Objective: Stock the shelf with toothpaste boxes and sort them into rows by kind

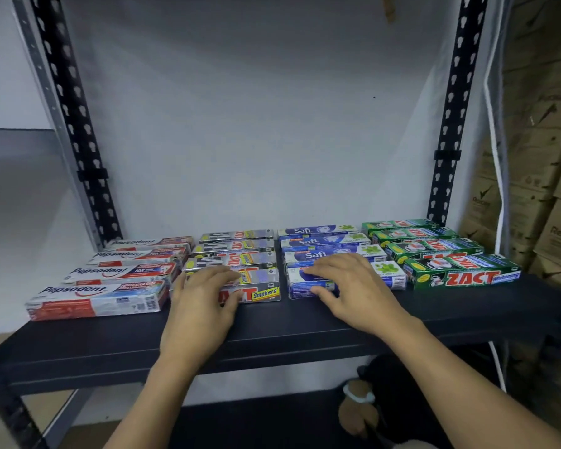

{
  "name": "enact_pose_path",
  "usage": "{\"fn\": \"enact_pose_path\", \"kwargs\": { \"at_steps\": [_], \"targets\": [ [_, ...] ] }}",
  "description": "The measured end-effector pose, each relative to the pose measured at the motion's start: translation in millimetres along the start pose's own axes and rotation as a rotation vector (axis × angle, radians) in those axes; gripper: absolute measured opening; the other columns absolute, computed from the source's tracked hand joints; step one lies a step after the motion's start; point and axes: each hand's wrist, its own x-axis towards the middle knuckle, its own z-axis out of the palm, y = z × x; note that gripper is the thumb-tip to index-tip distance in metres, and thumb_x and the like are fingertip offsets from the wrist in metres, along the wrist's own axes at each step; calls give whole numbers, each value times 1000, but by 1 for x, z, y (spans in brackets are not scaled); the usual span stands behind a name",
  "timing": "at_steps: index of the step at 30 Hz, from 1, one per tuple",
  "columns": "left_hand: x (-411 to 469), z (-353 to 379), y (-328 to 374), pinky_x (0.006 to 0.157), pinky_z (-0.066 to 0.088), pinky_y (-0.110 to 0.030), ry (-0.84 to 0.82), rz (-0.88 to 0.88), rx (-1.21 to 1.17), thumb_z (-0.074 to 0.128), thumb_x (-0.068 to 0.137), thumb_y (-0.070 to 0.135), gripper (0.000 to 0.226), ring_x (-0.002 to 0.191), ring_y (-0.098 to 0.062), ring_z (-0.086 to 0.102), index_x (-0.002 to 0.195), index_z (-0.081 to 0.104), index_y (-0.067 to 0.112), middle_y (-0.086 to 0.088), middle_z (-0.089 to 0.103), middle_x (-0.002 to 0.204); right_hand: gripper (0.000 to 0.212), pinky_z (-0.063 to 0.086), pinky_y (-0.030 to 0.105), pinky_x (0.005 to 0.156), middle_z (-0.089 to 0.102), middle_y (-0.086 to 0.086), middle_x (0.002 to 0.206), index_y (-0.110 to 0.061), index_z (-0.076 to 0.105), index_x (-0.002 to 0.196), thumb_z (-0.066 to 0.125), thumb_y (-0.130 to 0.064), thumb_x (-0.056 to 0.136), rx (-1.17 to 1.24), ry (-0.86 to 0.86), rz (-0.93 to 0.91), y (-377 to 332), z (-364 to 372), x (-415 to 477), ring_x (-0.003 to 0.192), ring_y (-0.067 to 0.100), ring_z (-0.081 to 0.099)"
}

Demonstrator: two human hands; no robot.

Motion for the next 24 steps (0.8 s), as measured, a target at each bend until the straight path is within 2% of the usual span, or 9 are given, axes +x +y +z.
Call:
{"fn": "enact_pose_path", "kwargs": {
  "at_steps": [4, 8, 11, 13, 16, 18, 20, 22, 24],
  "targets": [
    [-23, -3, 4, 120, 22, -50, 61, 18, 91, 55, 96, 50, 35, 128, -10, 52, 123, 66, 33, 13, 62, 132, 40, 34, 40, 113, 62, -11, 132, -34, 62, 132, 61, -46, 94, -2, 55, 44, -15, 1, -14, 124, 13, 53],
    [-66, -8, 1, 124, 12, -50, 54, 94, 86, 34, 101, 55, 51, 146, -8, 33, 143, 51, 32, 11, 43, 155, 52, 32, 44, 115, 56, -4, 141, -28, 58, 138, 45, -55, 96, 36, 77, 73, -40, 3, -48, 132, 16, 47],
    [-102, -13, -10, 125, 6, -49, 23, 133, -33, 40, 101, 50, 55, 154, -7, 10, 152, 38, 30, 10, 18, 166, 50, 33, 43, 115, 54, -1, 142, -24, 59, 138, 49, -50, 96, 57, 143, 16, -62, 4, -87, 131, 18, 48],
    [-130, -12, -18, 125, 7, -49, 7, 184, -44, 49, 101, 43, 55, 155, -11, 2, 153, 38, 27, 9, 9, 168, 45, 37, 42, 112, 55, 0, 139, -22, 60, 136, 57, -42, 96, 64, 193, -53, -72, 8, -117, 128, 21, 51],
    [-179, -1, -31, 121, 17, -41, -42, 192, -94, 57, 100, 36, 51, 154, -15, 13, 148, 44, 25, 8, 11, 168, 38, 46, 41, 102, 58, -1, 130, -20, 64, 130, 65, -34, 95, 130, 147, -66, -77, 24, -162, 121, 21, 55],
    [-212, 18, -49, 117, 29, -36, -162, 109, -112, 58, 99, 39, 48, 147, -12, 28, 144, 45, 33, 12, 18, 165, 36, 47, 36, 98, 58, -8, 125, -24, 64, 128, 62, -37, 96, 122, -7, -31, -73, 42, -186, 116, 13, 55],
    [-241, 43, -68, 111, 41, -35, -384, -12, -102, 59, 97, 42, 45, 140, -15, 39, 140, 48, 38, 12, 25, 161, 39, 46, 32, 101, 54, -17, 124, -32, 61, 131, 62, -44, 94, 155, -307, 78, -63, 68, -211, 115, 5, 50],
    [-259, 60, -81, 108, 42, -27, -662, -124, -100, 65, 94, 38, 44, 135, -15, 45, 137, 54, 34, 8, 35, 152, 45, 43, 29, 102, 48, -22, 121, -38, 59, 132, 67, -50, 89, 250, -626, 241, -45, 98, -236, 117, 3, 45],
    [-273, 79, -95, 102, 42, -17, -896, -197, -118, 71, 89, 31, 42, 124, -6, 53, 130, 62, 27, 9, 50, 133, 44, 43, 23, 90, 50, -20, 111, -40, 62, 126, 71, -51, 84, 292, -861, 336, -27, 130, -262, 110, 6, 51]
  ]
}}
